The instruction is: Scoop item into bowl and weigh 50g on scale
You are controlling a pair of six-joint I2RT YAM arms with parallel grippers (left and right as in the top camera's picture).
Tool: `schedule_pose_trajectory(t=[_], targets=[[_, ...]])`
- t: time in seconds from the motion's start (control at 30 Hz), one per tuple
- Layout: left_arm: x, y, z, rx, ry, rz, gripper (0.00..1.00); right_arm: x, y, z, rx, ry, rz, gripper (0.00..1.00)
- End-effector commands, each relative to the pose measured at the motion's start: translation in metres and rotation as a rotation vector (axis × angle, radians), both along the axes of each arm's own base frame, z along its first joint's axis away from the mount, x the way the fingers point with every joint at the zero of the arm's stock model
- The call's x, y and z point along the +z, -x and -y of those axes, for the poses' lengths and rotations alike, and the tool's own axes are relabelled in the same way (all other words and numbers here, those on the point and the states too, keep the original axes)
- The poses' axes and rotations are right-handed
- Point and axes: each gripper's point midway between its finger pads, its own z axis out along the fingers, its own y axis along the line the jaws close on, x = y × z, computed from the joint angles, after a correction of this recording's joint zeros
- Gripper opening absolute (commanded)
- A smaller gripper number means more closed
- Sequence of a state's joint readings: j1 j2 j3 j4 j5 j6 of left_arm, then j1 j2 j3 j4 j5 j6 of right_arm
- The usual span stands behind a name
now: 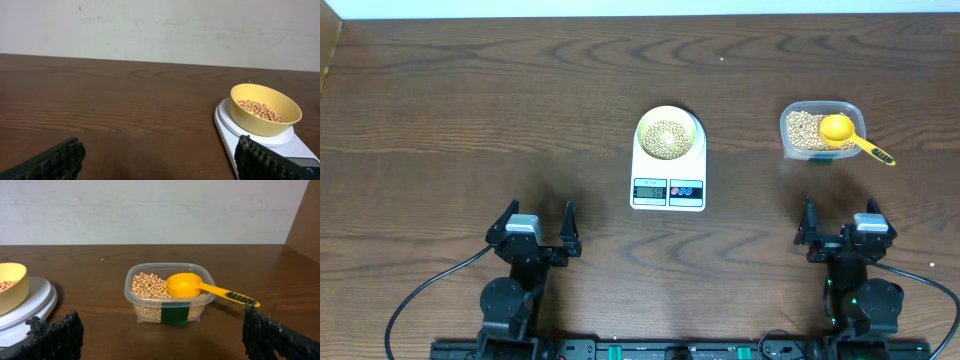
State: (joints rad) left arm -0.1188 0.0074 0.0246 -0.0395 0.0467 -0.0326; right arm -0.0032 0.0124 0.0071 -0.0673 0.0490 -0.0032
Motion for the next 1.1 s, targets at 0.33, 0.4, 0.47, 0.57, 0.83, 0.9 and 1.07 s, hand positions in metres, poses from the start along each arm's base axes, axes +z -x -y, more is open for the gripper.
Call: schedule_pose_trajectory(t=[0.33, 0.4, 0.47, 0.57, 0.83, 0.9, 1.07], targets=[[-0.0183, 0.0, -0.0032, 0.018, -0.003, -0.055, 0.97, 0.0, 0.0004, -0.0003, -0.002, -0.017, 0.003, 0.99], [-0.0188, 0.0, -0.0032, 0.018, -0.004, -0.057, 0.98, 0.0001, 0.0003, -0.0002, -0.003, -0.017, 0.004, 0.99], [-0.0194, -0.0001, -0.0032, 0.018, -0.004, -0.06, 0.98, 0.0001, 0.0003, -0.0002, -0.003, -0.017, 0.004, 0.99], [-0.0199, -0.0001, -0.0032, 0.018, -0.004, -0.062, 0.98, 0.0001, 0.0003, -0.0002, -0.003, -0.017, 0.004, 0.99], [-0.0199, -0.0001, -0.0032, 0.018, -0.004, -0.062, 0.98, 0.0001, 0.0003, -0.0002, -0.003, -0.017, 0.004, 0.99], [-0.0199, -0.0001, -0.0032, 0.018, -0.004, -0.062, 0.97, 0.0001, 0.0003, -0.0002, -0.003, -0.017, 0.004, 0.99], [-0.0199, -0.0001, -0.0032, 0.018, -0.004, -0.062, 0.97, 0.0001, 0.0003, -0.0002, -0.003, -0.017, 0.004, 0.99]])
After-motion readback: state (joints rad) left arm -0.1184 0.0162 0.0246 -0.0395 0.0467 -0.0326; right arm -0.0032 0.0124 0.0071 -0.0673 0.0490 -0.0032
